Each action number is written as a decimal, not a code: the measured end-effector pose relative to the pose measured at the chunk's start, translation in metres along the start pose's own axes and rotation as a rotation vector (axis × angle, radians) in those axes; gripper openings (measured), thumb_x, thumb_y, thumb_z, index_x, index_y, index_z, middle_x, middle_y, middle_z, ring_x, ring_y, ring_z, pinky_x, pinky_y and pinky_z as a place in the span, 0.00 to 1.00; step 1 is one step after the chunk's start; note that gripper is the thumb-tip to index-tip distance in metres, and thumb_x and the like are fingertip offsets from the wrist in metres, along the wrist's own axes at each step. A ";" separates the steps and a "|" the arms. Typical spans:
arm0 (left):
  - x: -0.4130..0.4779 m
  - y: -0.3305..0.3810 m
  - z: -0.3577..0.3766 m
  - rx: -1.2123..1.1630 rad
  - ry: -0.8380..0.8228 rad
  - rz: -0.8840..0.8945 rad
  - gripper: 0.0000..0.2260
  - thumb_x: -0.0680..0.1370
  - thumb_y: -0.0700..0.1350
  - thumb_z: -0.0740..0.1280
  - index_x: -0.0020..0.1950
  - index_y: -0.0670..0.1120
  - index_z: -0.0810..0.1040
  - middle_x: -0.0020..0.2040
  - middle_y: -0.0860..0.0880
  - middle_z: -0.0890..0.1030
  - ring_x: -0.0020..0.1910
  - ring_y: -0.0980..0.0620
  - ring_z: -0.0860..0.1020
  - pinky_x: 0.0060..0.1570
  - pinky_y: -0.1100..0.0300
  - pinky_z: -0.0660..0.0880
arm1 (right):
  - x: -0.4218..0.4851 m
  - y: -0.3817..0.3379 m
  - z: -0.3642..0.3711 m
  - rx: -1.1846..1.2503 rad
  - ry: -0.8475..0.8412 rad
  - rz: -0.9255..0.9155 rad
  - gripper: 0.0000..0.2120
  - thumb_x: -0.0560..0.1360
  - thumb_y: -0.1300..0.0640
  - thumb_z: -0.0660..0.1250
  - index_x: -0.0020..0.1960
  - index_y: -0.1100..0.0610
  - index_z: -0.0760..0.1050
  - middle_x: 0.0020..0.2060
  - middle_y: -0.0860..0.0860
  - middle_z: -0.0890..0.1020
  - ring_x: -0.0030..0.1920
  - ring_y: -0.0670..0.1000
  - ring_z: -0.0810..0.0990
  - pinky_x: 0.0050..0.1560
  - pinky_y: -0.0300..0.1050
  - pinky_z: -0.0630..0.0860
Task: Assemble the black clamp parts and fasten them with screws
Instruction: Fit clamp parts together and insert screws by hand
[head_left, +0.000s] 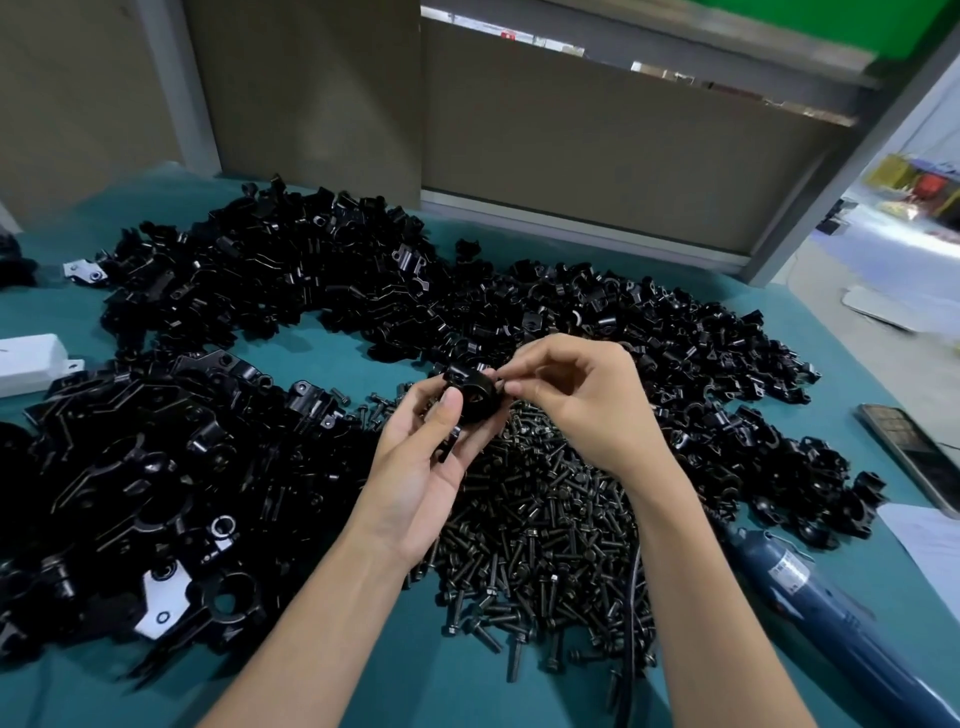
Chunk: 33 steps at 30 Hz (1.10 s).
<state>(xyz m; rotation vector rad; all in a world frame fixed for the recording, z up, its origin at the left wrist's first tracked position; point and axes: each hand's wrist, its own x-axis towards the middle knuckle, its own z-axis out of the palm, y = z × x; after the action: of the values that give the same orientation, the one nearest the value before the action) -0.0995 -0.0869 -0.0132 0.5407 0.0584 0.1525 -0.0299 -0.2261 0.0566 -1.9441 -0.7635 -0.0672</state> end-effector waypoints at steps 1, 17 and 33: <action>0.000 0.000 0.000 0.014 -0.007 0.002 0.12 0.76 0.40 0.68 0.58 0.39 0.74 0.62 0.36 0.81 0.61 0.39 0.81 0.54 0.58 0.80 | 0.000 0.001 0.000 -0.026 -0.005 0.005 0.11 0.72 0.69 0.74 0.42 0.53 0.84 0.40 0.44 0.86 0.43 0.47 0.85 0.50 0.49 0.82; 0.000 -0.002 0.001 0.037 0.008 0.003 0.14 0.77 0.40 0.67 0.61 0.37 0.73 0.62 0.38 0.81 0.61 0.38 0.81 0.54 0.55 0.81 | -0.002 0.021 -0.012 -0.683 -0.278 0.383 0.10 0.74 0.64 0.71 0.44 0.49 0.83 0.43 0.46 0.84 0.47 0.48 0.81 0.51 0.49 0.81; 0.000 -0.001 0.003 0.042 0.020 0.013 0.14 0.76 0.41 0.67 0.60 0.37 0.73 0.62 0.37 0.81 0.61 0.38 0.81 0.55 0.54 0.81 | 0.003 0.022 -0.016 -0.653 -0.211 0.311 0.13 0.82 0.63 0.61 0.56 0.47 0.80 0.36 0.43 0.72 0.30 0.42 0.70 0.28 0.34 0.64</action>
<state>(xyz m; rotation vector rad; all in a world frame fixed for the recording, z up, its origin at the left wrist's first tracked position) -0.0990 -0.0897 -0.0112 0.5816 0.0773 0.1699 -0.0111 -0.2440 0.0483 -2.7071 -0.6060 0.0920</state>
